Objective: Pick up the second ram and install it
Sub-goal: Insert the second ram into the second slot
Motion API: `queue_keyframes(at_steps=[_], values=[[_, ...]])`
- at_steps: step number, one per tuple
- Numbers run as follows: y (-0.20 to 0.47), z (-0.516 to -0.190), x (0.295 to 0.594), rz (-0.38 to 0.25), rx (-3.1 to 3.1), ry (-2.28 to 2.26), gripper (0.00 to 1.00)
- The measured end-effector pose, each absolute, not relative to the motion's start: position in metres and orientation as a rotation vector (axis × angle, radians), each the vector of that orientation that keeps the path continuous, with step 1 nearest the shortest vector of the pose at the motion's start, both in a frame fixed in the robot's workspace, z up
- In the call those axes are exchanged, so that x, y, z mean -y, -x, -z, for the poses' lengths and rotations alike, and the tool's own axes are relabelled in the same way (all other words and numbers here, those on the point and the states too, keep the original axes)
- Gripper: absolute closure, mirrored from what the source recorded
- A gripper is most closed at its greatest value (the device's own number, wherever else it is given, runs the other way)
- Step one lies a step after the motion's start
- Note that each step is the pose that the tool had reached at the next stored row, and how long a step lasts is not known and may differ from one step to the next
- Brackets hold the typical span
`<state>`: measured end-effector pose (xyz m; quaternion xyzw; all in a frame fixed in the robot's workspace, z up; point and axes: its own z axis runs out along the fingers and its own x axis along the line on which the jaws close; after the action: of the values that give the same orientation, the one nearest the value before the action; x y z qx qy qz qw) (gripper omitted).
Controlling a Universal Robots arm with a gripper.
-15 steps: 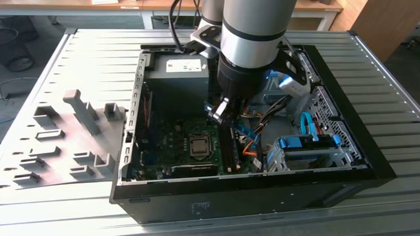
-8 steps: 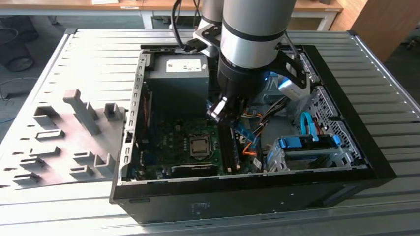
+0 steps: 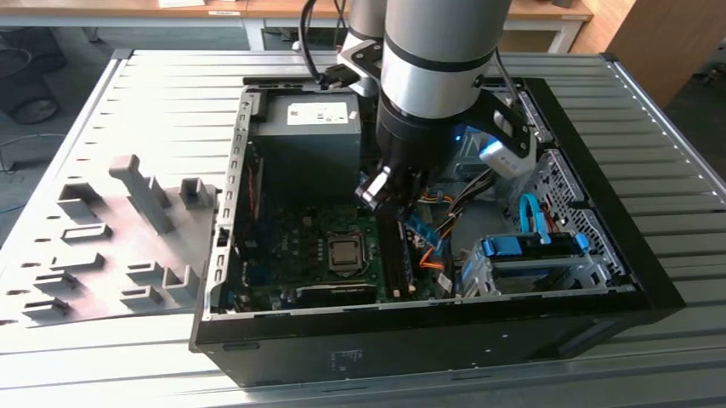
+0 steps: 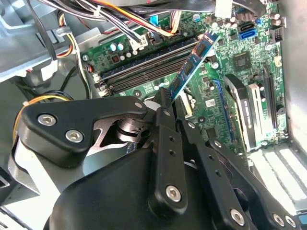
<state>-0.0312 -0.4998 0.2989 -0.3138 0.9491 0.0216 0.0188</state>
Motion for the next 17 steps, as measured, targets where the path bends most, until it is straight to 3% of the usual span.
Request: queue_keyframes(at_steps=[17], values=[[0.0312,-0.2987,0.4998,-0.062,-2.991,0.823,0.86]])
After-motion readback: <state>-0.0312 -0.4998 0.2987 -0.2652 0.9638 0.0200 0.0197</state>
